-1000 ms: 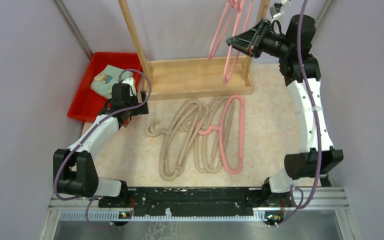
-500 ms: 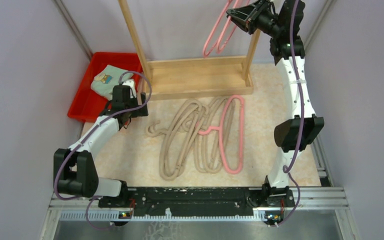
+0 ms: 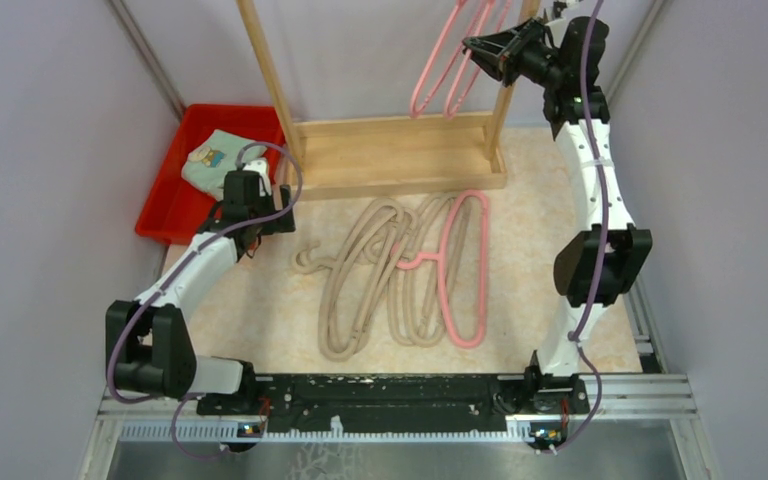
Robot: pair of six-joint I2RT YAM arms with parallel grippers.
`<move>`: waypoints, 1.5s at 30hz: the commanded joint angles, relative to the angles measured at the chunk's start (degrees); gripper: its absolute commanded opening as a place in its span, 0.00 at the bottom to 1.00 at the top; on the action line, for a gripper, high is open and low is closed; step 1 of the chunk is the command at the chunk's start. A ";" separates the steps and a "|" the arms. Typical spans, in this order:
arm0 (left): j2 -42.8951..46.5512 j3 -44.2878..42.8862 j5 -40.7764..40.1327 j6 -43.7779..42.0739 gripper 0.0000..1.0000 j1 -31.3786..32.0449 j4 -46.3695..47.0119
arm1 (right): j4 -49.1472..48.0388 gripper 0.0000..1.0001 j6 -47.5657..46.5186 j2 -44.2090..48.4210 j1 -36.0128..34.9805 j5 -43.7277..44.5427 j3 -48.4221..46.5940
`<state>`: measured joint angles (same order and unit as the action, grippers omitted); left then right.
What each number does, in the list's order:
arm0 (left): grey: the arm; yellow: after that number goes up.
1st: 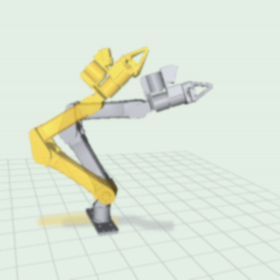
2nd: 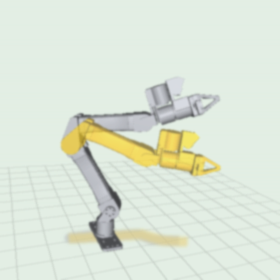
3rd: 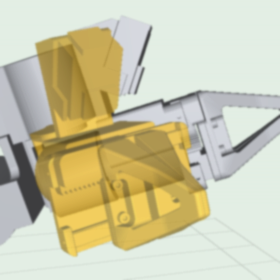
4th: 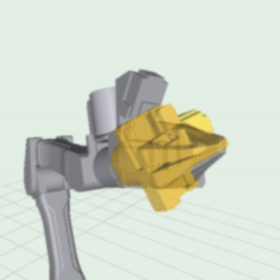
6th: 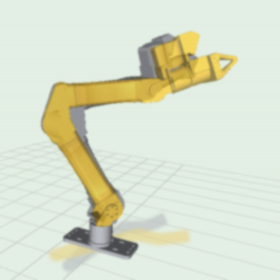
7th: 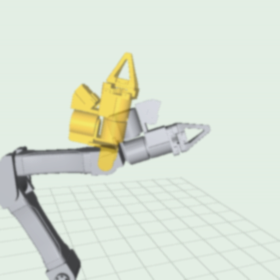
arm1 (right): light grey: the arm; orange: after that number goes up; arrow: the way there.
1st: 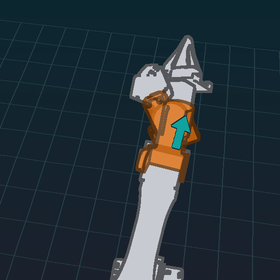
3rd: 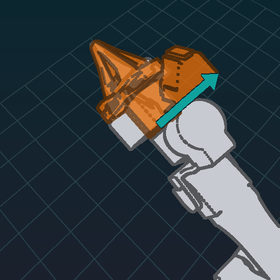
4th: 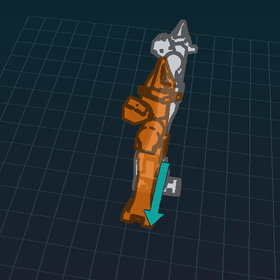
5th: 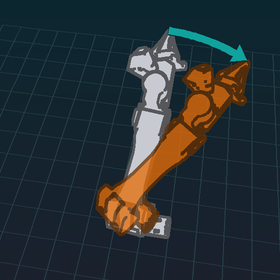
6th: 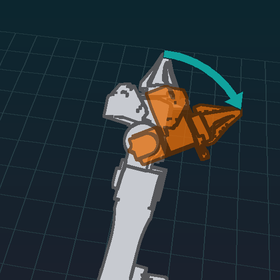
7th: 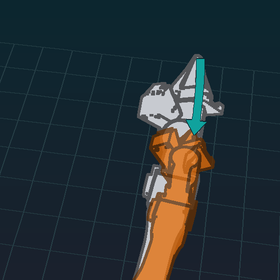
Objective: Organize the hangers
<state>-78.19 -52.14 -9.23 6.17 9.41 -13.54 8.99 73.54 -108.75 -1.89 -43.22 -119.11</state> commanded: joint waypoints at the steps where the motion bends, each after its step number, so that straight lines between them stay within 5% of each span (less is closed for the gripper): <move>1: 2.52 -0.07 -0.87 -0.02 1.00 0.41 -0.92 | 0.10 0.00 3.52 4.80 1.99 -2.12 5.28; 11: 3.46 -0.33 -1.16 -0.17 1.00 0.43 -1.31 | 2.62 0.73 -5.10 12.99 3.10 -1.92 10.28; 14: 3.64 -0.36 -0.57 0.23 1.00 0.43 -1.14 | 3.49 0.84 -8.68 19.49 4.04 -1.12 15.82; 21: 3.50 -0.54 0.40 0.66 1.00 0.43 -0.80 | 30.73 0.86 -34.39 31.30 3.95 15.90 22.64; 25: 2.84 -1.10 2.18 1.21 1.00 0.43 -0.71 | 43.38 0.83 -48.98 35.92 -5.48 34.51 31.32; 28: 2.06 -1.29 4.53 2.36 1.00 0.43 -0.52 | 43.09 0.79 -51.45 41.74 -15.15 47.98 44.46; 34: 1.11 -1.34 7.65 4.25 1.00 0.43 -1.30 | 36.81 0.68 -48.17 47.44 -25.54 50.15 65.33; 45: 0.82 -1.18 9.67 6.64 1.00 0.43 -3.14 | 23.19 0.61 -46.12 36.95 -36.48 51.88 74.37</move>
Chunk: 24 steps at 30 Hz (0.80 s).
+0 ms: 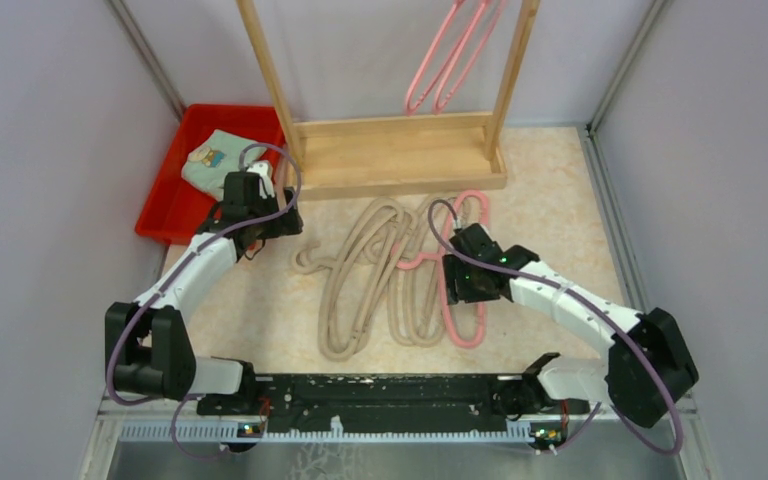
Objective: Organize the hangers
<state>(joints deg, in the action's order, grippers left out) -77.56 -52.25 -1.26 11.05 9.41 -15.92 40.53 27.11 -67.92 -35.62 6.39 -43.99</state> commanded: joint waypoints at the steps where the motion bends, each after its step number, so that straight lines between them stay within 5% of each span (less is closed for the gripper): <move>1: 0.29 -0.98 1.65 1.77 1.00 0.43 -0.88 | -9.28 0.61 -0.03 -5.42 -3.24 2.50 -1.06; 10: 0.39 -0.66 0.46 0.89 1.00 0.43 -1.92 | -14.89 0.55 -1.17 -16.75 -4.44 4.40 -1.88; 12: 0.26 -0.79 0.49 0.99 1.00 0.43 -1.92 | -15.47 0.44 -1.28 -17.58 -4.37 4.03 -1.42; 15: -0.08 -1.04 0.38 1.20 1.00 0.43 -1.92 | -14.46 0.05 -0.92 -17.59 -4.37 3.62 -0.98; 16: -0.13 -1.02 0.44 1.44 1.00 0.43 -1.92 | -13.81 0.00 -0.84 -16.96 -4.37 3.79 -0.81; 24: 0.59 0.04 -0.09 2.27 1.00 0.43 -1.21 | 1.75 0.00 -0.74 -2.17 -4.42 7.71 -5.47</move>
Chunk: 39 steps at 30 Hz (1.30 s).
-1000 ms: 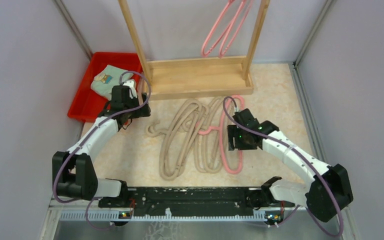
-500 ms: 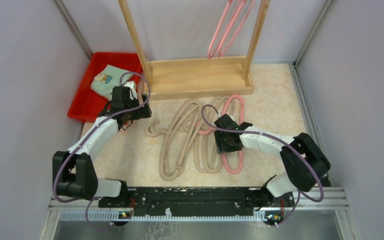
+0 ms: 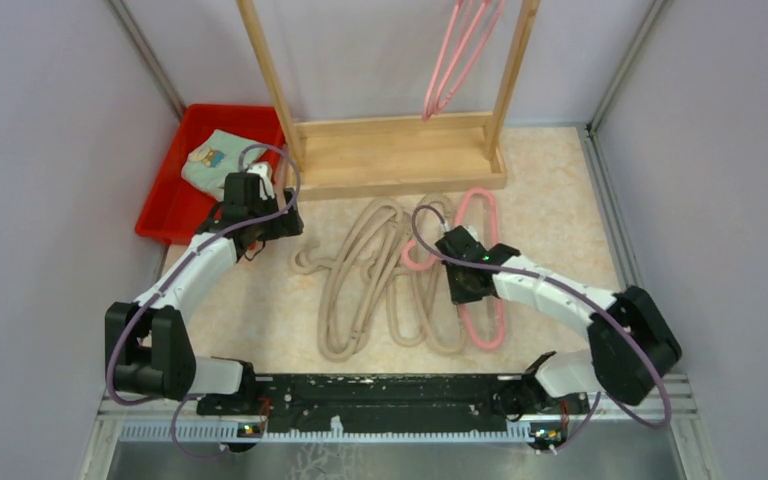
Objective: Organize the hangers
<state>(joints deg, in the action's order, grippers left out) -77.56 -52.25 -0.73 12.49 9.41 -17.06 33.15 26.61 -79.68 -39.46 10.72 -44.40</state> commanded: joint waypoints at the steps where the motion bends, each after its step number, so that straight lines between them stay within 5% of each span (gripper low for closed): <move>1: 0.79 0.38 -0.73 0.87 1.00 0.43 0.20 | 11.49 0.00 -0.01 11.75 -0.54 4.47 -5.68; 9: 2.00 2.64 -0.43 2.45 1.00 0.43 2.17 | 22.48 0.00 3.30 23.84 -0.09 2.75 -8.42; 14: 1.87 1.98 -0.45 1.40 1.00 0.43 1.84 | 24.36 0.00 5.17 26.04 2.76 5.09 -19.54; 20: 1.17 0.02 -1.50 0.06 1.00 0.43 1.76 | 18.68 0.00 4.70 19.95 18.73 -20.47 -35.77; 27: 0.50 0.28 -0.83 0.45 1.00 0.43 2.81 | 15.53 0.00 8.76 10.74 23.54 -42.14 -50.90; 39: -0.85 -0.03 -0.85 -0.17 1.00 0.43 3.18 | -2.26 0.00 19.94 6.77 29.79 -54.04 -56.22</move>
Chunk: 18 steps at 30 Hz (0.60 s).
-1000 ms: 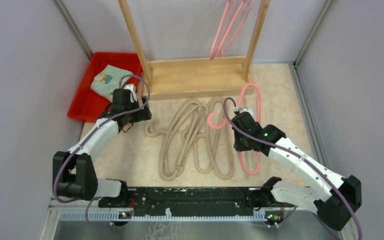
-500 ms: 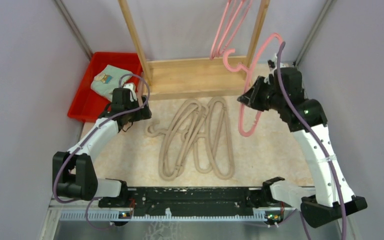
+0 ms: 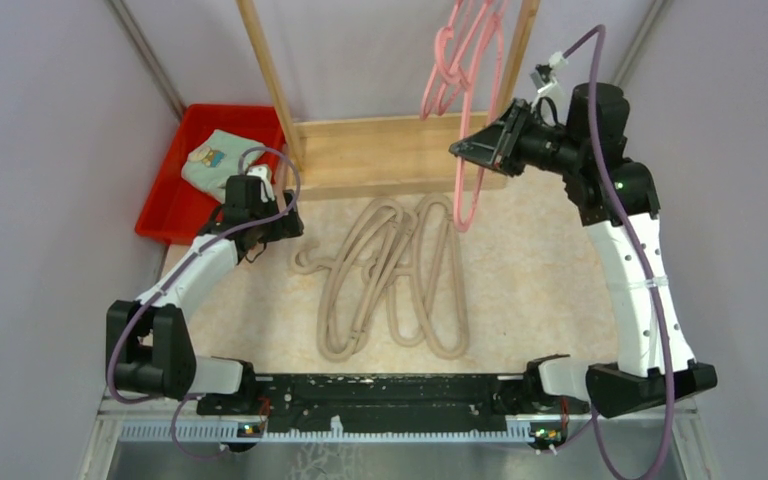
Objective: Organize the hangers
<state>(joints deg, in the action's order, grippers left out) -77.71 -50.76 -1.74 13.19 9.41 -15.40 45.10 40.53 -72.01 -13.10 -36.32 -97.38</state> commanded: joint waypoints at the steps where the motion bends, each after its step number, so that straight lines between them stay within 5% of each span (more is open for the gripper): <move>1: -0.73 -1.60 0.16 -1.01 1.00 0.43 1.51 | -17.11 0.00 7.77 -1.43 4.49 -8.76 -2.99; 7: -0.77 -1.57 -0.90 -2.18 1.00 0.43 1.17 | -30.81 0.00 16.02 -8.37 9.15 -12.22 -5.94; 18: -1.09 -1.18 -3.03 -2.95 1.00 0.44 1.16 | -39.33 0.00 22.83 -23.93 14.14 -12.77 -21.09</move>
<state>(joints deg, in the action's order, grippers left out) -78.41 -50.76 -3.51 11.44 9.41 -15.42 14.81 60.45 -92.60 -0.12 -48.31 -111.04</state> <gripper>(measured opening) 0.997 0.118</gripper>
